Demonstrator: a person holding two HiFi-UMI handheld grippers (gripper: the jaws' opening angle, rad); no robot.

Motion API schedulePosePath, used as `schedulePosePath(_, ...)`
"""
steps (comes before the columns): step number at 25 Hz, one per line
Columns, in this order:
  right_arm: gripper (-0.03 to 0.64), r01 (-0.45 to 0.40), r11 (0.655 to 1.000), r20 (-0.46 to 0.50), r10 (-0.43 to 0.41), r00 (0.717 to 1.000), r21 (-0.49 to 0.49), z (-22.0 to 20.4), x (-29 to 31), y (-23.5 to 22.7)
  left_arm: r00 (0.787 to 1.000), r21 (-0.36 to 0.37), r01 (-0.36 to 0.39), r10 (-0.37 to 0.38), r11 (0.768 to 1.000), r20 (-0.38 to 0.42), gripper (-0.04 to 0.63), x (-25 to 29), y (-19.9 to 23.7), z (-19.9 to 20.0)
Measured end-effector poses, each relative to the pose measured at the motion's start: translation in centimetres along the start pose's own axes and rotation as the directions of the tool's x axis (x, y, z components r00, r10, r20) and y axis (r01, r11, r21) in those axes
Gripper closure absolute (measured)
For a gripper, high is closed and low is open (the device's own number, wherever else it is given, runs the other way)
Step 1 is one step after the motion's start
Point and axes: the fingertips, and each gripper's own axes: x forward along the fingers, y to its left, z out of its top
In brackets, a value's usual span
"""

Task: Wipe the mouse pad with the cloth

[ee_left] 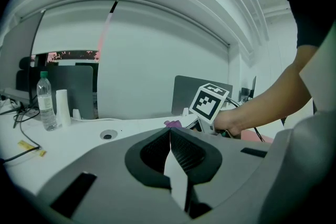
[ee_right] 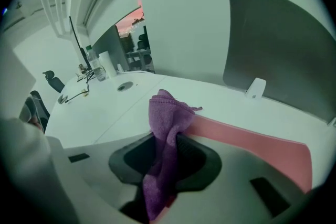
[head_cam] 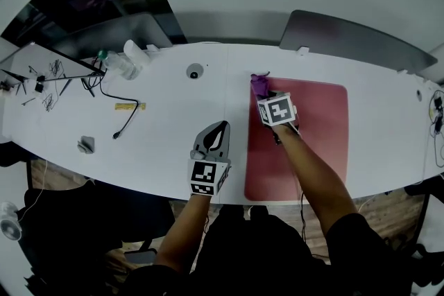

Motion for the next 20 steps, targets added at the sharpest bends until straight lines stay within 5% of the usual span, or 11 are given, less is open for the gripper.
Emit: schedulePosePath(20, 0.502, 0.031, 0.999, -0.015, -0.03, 0.999, 0.037, -1.1, -0.5, -4.5, 0.999, 0.013, 0.036, -0.035, 0.999, -0.026, 0.572, 1.1, -2.5, -0.6)
